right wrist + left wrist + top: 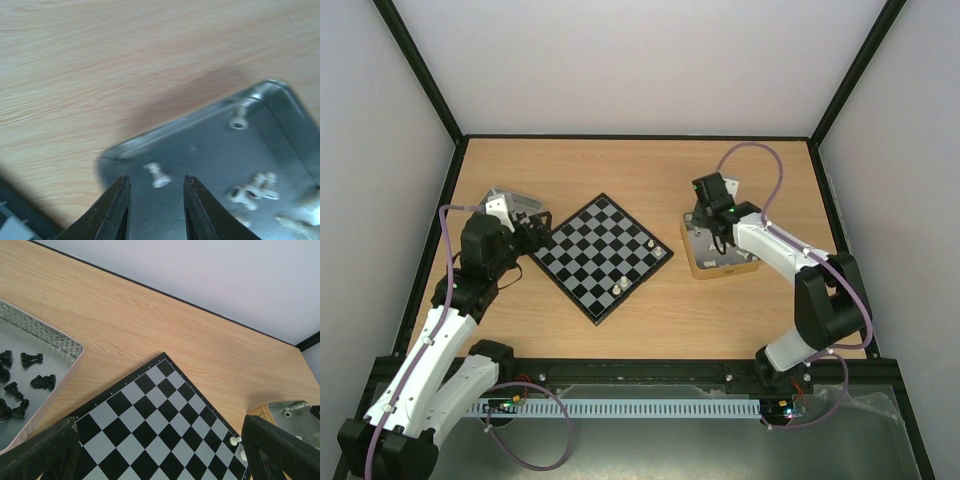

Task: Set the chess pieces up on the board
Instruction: Pick up the chess piece from the storage box.

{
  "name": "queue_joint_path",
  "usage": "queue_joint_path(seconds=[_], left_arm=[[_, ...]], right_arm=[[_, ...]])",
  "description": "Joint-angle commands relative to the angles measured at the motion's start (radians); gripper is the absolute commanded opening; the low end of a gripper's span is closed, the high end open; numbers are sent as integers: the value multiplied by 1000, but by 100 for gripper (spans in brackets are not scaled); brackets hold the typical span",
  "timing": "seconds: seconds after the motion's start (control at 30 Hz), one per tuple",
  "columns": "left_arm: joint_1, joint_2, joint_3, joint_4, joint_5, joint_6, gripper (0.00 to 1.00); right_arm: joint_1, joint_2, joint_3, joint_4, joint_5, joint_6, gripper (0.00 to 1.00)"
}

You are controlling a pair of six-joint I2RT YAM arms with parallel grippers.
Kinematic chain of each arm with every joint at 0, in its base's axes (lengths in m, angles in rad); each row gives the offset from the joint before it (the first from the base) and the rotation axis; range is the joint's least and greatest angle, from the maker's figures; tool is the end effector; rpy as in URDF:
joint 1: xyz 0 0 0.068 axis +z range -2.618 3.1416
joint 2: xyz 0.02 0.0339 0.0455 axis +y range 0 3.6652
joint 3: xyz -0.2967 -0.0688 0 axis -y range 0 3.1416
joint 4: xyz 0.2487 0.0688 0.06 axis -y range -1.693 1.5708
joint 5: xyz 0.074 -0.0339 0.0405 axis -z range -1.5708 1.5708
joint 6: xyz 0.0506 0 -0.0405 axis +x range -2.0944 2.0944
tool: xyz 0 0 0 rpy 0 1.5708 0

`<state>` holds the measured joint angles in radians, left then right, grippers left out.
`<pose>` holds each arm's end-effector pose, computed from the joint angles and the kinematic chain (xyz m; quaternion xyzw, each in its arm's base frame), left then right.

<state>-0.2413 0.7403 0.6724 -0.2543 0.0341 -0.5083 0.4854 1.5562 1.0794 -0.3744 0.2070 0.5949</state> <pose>0.1659 -0.0426 0.3172 -0.0981 0.8054 -0.2268 0.5388 0.3105 0.1520 0.2564 0.0873 0.9276 0.0972 0.3501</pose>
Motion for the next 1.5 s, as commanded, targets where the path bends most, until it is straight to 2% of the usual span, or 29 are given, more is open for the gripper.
queue_joint_path(seconds=[0.0,0.13,0.33,0.73,0.87,1.2,1.47], left_arm=[[-1,0,-7,4,1,1,90],[-1,2,-8,5,2,1,90],[-1,0,-7,3,0,2,90],[0,6,-7,3,-1,2,90],[-1,2,-7,0,-8,3,90],[-1,6,-7,4,-4,4,90],[-1,8,-7,8,14,4,90]], right_arm=[[-76,6,-60,39,-111,9,29],[-113,80,-49,41,-228,-63,28],[-119,162,-12,57,-278,-105,28],[-119,269,23,96,-208,-148,28],[-119,296,22,99,-215,-162,24],[-119,294,-1,104,-196,-167,12],[-119,181,-63,176,-172,-147,10]])
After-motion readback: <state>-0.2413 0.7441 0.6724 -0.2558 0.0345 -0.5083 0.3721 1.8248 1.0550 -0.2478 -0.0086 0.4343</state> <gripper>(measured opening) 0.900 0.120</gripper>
